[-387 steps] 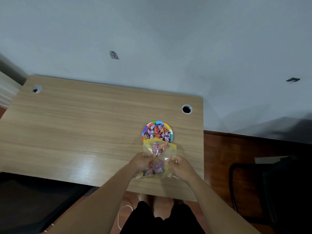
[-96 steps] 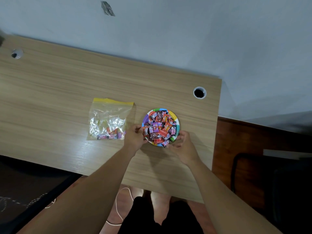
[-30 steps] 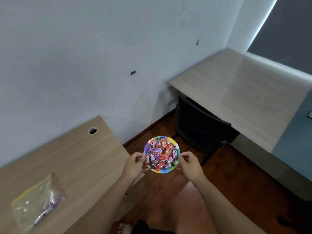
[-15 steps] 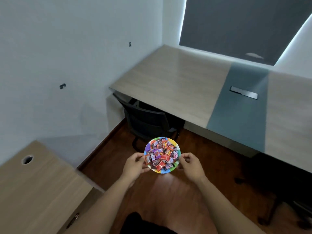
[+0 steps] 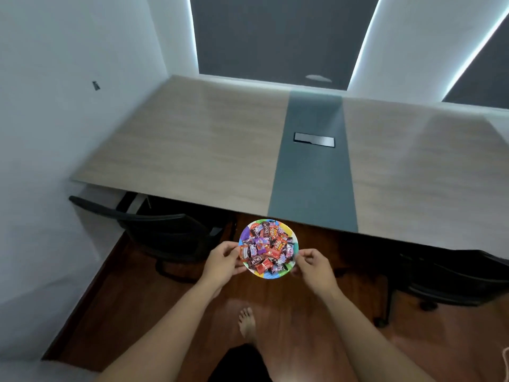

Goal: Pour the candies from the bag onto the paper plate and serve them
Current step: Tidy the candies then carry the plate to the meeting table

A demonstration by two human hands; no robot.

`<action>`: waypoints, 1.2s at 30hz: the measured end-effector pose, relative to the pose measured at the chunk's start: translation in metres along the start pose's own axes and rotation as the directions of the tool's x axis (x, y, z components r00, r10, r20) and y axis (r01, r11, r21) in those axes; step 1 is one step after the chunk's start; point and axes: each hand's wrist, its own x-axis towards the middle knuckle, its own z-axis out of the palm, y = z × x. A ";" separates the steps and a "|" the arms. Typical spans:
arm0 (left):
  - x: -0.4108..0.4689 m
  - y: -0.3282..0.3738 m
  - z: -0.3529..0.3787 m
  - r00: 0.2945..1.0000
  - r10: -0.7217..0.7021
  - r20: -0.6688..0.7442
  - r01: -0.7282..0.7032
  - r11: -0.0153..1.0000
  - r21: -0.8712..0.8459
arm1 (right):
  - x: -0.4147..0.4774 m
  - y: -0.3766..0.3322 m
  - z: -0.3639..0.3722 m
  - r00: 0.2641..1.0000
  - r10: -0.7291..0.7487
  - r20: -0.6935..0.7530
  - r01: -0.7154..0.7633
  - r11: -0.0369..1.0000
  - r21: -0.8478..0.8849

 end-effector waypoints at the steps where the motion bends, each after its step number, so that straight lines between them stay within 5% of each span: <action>1: 0.015 0.005 0.009 1.000 0.001 0.017 -0.001 1.000 0.001 | 0.014 -0.001 -0.006 1.000 0.009 -0.011 -0.009 1.000 0.009; 17: 0.221 0.123 0.107 0.990 -0.034 0.138 0.026 0.998 0.057 | 0.209 -0.078 -0.059 0.990 0.074 -0.122 -0.062 0.994 0.095; 36: 0.423 0.221 0.247 0.998 -0.057 0.025 0.055 0.995 0.082 | 0.467 -0.147 -0.146 0.995 0.100 -0.027 -0.096 0.989 0.111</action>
